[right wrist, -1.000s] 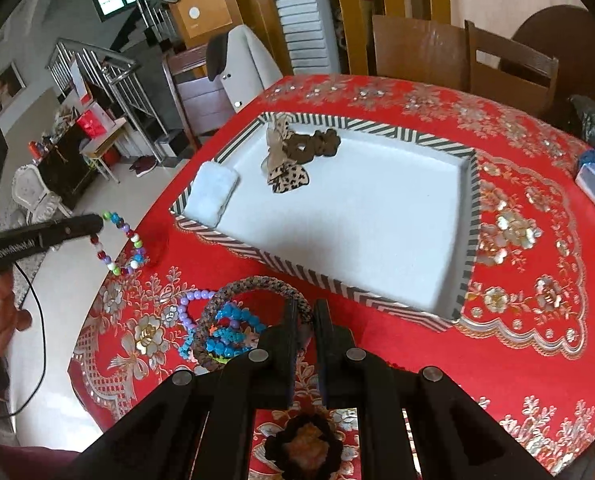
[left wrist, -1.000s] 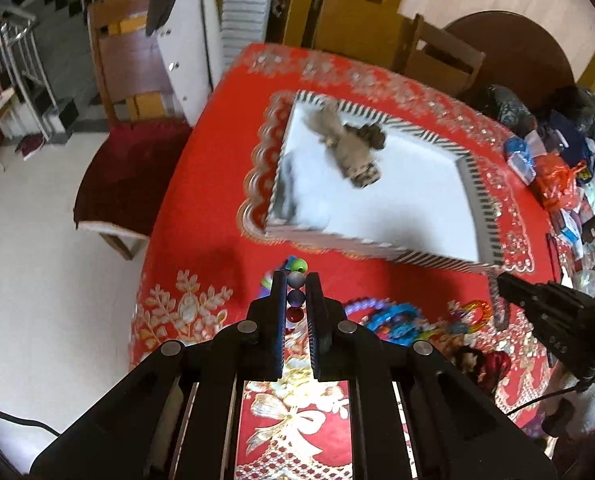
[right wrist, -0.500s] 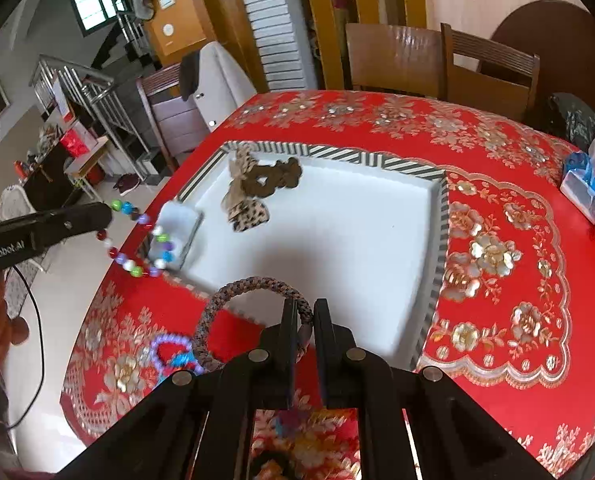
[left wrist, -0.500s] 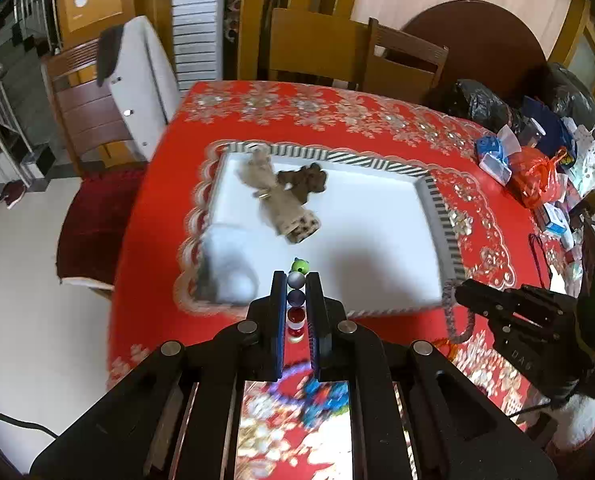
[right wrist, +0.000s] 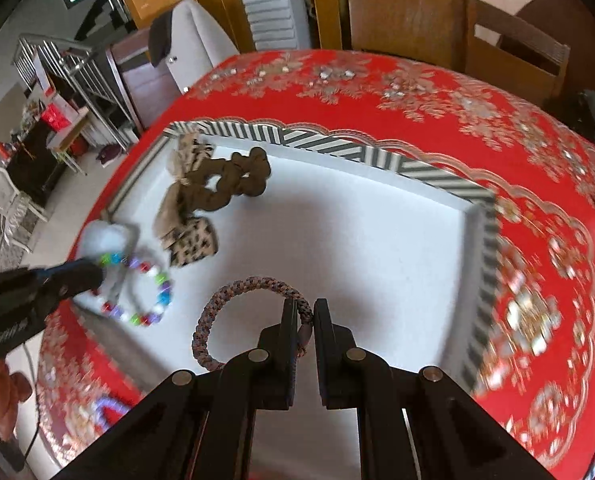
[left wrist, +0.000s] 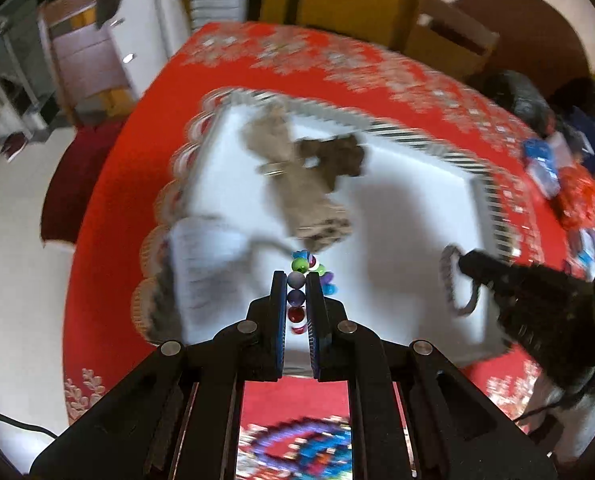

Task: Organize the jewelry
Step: 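Carry both bracelets into the striped tray and open both grippers, then lift both grippers out of the tray toward remaining jewelry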

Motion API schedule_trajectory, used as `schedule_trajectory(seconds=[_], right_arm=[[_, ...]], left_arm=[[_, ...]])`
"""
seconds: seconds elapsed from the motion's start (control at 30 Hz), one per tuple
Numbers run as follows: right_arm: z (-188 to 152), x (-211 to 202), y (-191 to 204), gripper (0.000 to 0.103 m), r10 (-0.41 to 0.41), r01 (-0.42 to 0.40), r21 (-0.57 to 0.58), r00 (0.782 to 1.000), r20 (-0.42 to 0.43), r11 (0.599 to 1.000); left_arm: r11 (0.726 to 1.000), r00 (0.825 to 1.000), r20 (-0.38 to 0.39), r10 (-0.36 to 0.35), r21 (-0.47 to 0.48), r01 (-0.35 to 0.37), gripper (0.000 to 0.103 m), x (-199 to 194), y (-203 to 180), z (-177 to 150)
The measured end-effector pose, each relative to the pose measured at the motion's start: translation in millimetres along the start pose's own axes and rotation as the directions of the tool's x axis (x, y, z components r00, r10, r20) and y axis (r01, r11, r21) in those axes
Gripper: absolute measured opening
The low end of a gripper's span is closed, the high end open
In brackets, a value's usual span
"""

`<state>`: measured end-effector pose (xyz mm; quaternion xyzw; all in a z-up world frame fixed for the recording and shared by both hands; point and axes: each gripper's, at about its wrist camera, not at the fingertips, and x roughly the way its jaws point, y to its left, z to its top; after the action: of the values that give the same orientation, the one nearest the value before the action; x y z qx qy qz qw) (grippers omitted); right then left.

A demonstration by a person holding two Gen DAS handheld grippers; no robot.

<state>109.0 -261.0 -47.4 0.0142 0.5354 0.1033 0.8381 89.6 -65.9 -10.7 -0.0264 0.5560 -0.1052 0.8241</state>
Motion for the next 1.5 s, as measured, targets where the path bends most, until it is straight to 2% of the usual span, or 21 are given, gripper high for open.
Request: schedule_trajectory(seconds=[0.23,0.37,0.43,0.47,0.5,0.53,0.57,0.6,0.73,0.87,0.97,1.23,1.5], right_arm=[[34,41,14,0.008,-0.030,0.029,-0.035,0.999,-0.031,0.999],[44,44,16,0.009,-0.005,0.006,0.007,1.000,-0.027,1.000],[44,40,15,0.013,0.005,-0.004,0.035,1.000,-0.024,0.999],[42,33,14,0.015,0.010,-0.009,0.046,1.000,-0.010,0.999],[40,25,12,0.019,0.020,-0.021,0.060,1.000,0.009,0.998],[39,20,10,0.025,0.028,-0.030,0.074,0.999,0.023,0.997],[36,12,6,0.028,0.035,-0.039,0.094,0.999,0.041,0.995],[33,3,2,0.031,0.041,-0.047,0.114,0.998,0.057,0.992],[14,-29,-9,0.032,0.053,-0.067,0.151,0.994,0.095,0.986],[-6,-61,-16,0.035,0.051,-0.078,0.199,0.989,0.136,0.977],[-15,-81,-12,0.042,0.045,-0.078,0.208,0.986,0.162,0.975],[-50,-108,6,0.042,0.042,-0.079,0.221,0.985,0.166,0.972],[-99,-125,37,0.042,0.041,-0.070,0.198,0.988,0.149,0.978]], left_arm=[[0.999,0.999,-0.022,0.049,-0.010,-0.049,0.008,14,19,-6],[0.998,0.998,-0.016,0.062,-0.005,-0.062,0.008,14,22,-7],[0.998,0.998,-0.010,0.062,-0.001,-0.062,0.009,13,20,-6],[0.998,0.998,-0.003,0.064,0.006,-0.064,0.014,11,18,-6],[0.998,0.998,0.002,0.064,0.016,-0.064,0.024,11,16,-5],[0.998,0.998,0.008,0.063,0.030,-0.063,0.031,10,13,-5],[0.997,0.998,0.017,0.056,0.044,-0.057,0.041,8,11,-6],[0.997,0.998,0.024,0.049,0.058,-0.051,0.046,7,9,-6],[0.994,0.999,0.036,0.023,0.105,-0.027,0.050,-5,0,-5],[0.995,0.996,0.087,0.012,0.099,-0.021,0.058,-26,2,-8],[0.995,0.994,0.106,0.019,0.098,-0.030,0.058,-37,6,-18],[0.992,0.990,0.125,0.058,0.107,-0.071,0.058,-60,20,-59],[0.989,0.986,0.137,0.098,0.099,-0.112,0.058,-77,33,-98]])
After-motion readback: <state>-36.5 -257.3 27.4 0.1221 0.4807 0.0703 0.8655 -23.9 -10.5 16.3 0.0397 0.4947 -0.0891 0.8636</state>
